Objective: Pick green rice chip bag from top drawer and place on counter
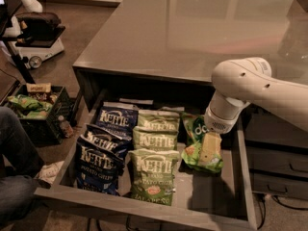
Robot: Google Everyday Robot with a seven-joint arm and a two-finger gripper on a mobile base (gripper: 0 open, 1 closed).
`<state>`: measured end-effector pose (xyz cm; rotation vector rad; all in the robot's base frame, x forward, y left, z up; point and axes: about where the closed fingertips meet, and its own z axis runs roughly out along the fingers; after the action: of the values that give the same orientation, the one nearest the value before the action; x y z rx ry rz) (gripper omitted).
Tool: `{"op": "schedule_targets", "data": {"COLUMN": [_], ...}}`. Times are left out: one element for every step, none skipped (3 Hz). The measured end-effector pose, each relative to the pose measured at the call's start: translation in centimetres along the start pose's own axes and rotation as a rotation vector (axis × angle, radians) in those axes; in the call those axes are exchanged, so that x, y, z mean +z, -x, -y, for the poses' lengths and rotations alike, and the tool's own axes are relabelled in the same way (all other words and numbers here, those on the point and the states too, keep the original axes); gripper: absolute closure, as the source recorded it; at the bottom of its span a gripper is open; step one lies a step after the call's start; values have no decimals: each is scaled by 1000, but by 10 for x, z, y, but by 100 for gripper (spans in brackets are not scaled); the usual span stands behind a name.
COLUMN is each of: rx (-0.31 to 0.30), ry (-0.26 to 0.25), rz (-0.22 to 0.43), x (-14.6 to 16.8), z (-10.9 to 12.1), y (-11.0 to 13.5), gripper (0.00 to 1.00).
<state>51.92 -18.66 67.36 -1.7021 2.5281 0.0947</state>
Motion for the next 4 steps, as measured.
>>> {"op": "schedule_targets", "data": {"rx": [15, 17, 18, 18], "ry": [13, 25, 48, 50], "rz": [-12, -26, -44, -44], "x": [17, 32, 49, 50], "z": [9, 18, 21, 21], "y": [-3, 0, 1, 1], "gripper": [0, 0, 0, 18]}}
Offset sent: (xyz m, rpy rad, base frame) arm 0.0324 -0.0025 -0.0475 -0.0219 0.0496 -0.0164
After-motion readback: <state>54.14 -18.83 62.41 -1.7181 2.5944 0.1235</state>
